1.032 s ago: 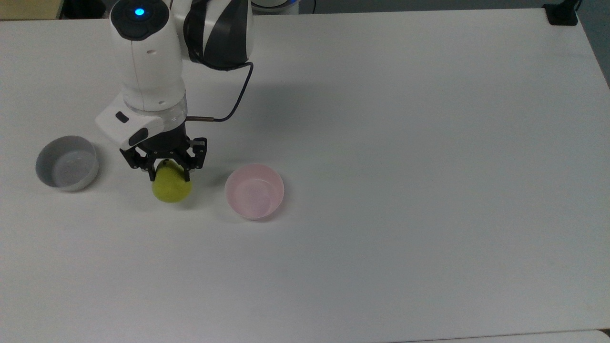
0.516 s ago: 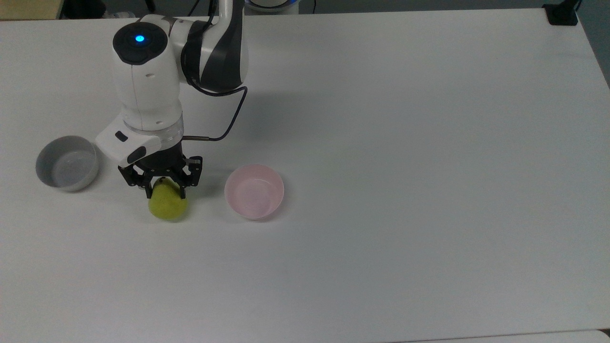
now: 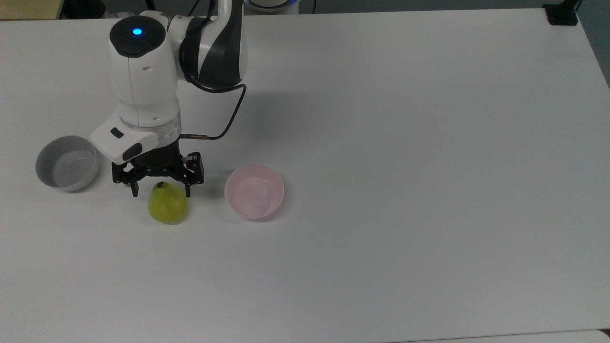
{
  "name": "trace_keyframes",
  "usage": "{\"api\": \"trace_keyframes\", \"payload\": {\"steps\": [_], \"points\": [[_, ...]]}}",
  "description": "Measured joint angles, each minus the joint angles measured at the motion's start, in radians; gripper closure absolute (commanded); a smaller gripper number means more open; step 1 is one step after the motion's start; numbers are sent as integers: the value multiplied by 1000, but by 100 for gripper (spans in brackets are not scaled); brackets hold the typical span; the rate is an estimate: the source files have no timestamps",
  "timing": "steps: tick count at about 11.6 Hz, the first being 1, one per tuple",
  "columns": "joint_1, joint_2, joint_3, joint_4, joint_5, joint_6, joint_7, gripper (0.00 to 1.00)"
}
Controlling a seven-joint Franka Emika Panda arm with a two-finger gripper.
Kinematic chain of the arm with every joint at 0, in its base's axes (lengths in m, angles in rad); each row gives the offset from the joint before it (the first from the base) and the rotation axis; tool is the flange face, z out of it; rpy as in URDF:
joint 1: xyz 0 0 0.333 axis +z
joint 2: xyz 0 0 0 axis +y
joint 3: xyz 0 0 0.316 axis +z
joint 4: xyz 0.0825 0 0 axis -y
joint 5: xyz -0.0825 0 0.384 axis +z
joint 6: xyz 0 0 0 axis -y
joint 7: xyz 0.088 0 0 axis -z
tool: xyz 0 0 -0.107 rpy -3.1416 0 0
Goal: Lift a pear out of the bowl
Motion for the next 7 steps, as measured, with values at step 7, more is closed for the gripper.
{"api": "trace_keyframes", "payload": {"steps": [7], "points": [[134, -268, 19, 25, 0, -455, 174, 0]]}}
